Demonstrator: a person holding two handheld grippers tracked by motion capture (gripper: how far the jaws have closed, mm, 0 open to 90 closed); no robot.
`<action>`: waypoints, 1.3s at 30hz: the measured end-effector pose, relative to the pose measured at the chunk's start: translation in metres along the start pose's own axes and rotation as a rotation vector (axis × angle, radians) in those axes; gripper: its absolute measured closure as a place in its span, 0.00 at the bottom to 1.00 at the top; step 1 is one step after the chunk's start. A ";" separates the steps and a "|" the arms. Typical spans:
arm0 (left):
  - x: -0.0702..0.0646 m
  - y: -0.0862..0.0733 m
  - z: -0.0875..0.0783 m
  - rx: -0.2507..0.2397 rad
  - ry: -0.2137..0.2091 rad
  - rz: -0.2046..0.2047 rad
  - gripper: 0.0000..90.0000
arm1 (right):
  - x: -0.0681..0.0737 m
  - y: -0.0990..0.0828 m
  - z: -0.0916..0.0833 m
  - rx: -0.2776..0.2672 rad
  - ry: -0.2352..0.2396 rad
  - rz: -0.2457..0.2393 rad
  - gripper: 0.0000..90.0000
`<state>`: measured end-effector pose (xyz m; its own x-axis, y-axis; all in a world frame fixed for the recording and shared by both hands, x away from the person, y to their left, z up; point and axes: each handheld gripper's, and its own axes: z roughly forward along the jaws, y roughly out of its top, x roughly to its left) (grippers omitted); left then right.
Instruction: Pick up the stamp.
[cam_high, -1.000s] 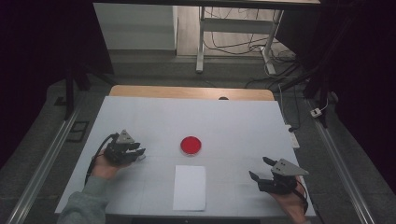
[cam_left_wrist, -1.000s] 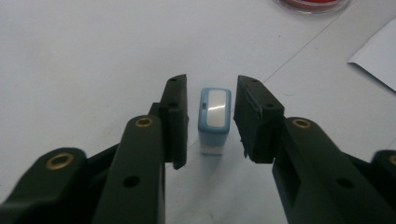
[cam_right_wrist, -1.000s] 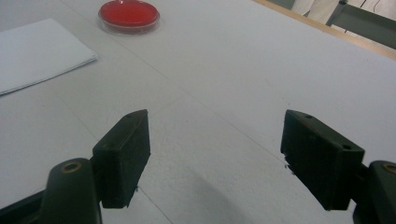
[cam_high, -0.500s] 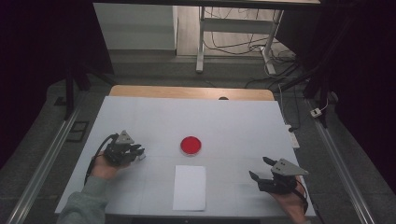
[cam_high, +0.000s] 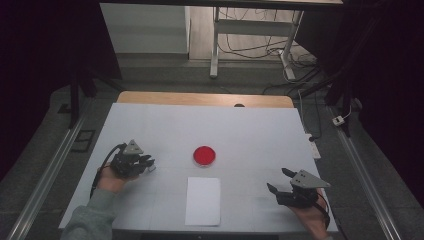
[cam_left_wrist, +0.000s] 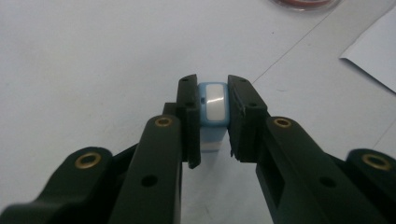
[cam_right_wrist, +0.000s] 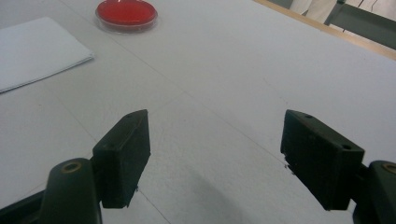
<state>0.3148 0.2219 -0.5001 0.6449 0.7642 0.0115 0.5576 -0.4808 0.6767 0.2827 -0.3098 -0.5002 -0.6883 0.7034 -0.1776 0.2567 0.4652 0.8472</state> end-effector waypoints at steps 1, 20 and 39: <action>0.000 0.000 -0.001 -0.005 -0.001 -0.001 0.84 | 0.000 0.000 0.000 -0.005 0.006 0.002 0.26; -0.003 0.005 -0.021 -0.128 -0.033 -0.043 0.84 | 0.000 0.000 -0.001 -0.005 0.003 -0.001 0.26; -0.010 0.013 -0.037 -0.232 -0.093 -0.075 0.84 | 0.001 -0.001 0.000 -0.002 0.003 -0.002 0.26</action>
<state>0.2961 0.2247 -0.4642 0.6579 0.7457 -0.1053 0.4773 -0.3047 0.8242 0.2818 -0.3095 -0.5013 -0.6907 0.7010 -0.1776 0.2539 0.4650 0.8481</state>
